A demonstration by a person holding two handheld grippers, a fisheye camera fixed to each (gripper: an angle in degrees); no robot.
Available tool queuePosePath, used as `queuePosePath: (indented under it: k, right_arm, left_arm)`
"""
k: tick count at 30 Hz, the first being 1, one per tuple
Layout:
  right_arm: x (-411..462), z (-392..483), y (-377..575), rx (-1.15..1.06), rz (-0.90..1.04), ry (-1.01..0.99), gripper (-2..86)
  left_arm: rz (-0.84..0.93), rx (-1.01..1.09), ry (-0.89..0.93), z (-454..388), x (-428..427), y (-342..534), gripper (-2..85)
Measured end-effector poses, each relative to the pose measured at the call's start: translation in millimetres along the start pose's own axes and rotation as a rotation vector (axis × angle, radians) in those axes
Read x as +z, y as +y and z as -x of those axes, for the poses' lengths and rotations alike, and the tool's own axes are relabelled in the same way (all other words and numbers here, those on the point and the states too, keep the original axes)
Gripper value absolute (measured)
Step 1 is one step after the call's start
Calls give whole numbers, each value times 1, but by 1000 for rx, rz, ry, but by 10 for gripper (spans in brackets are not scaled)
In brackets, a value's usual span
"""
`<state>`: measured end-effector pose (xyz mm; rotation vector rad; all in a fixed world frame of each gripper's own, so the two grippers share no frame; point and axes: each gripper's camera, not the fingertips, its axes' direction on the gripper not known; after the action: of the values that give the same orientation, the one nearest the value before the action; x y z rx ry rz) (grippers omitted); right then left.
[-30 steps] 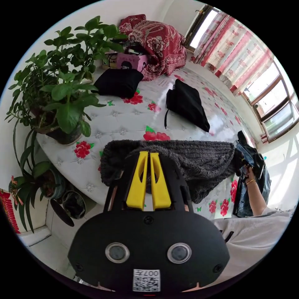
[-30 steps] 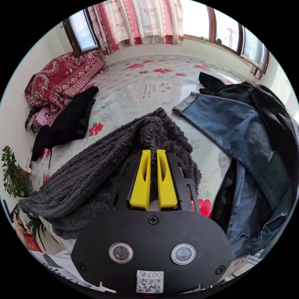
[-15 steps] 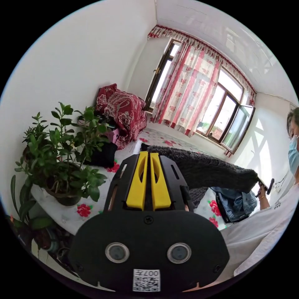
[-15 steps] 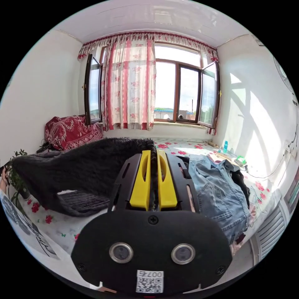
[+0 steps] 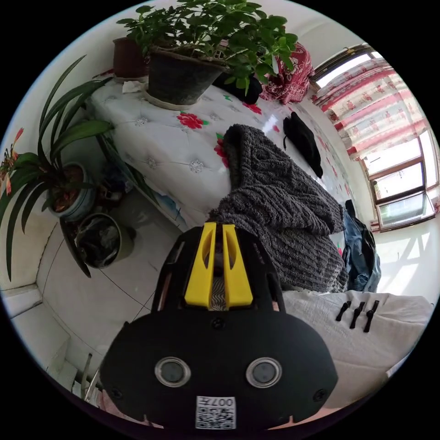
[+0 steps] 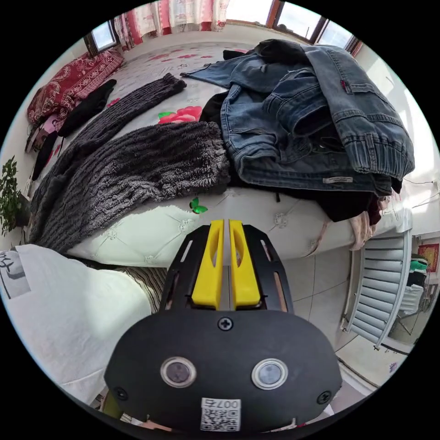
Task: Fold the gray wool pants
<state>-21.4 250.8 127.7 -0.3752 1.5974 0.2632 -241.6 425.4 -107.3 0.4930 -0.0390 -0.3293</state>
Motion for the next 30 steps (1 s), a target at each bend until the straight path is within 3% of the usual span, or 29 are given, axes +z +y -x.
queuePosePath:
  k: [5,10,13,17,22,27,30]
  right_arm:
    - [-38,-6,-36,58,-151,-63,23]
    - [-46,20,-92,32,-219,-150,40]
    - [-40,48,-139,-25,-230,-185,45]
    - [-30,100,-213,-138,-232,-191,46]
    - [-5,161,-304,-242,-170,-199,43]
    - [29,223,-393,-325,-142,-97,40]
    - [58,249,-436,-344,-123,-49,40]
  left_arm:
    - [-18,89,-94,-33,-27,-16,43]
    - [29,184,-268,-66,-59,-48,17]
    - [-48,219,-289,-94,-72,-77,36]
    - [-20,300,-217,-151,-12,-131,58]
    - [73,247,-216,-200,90,-196,52]
    - [306,250,-394,-220,180,-229,45]
    - [294,259,-427,-222,192,-217,30]
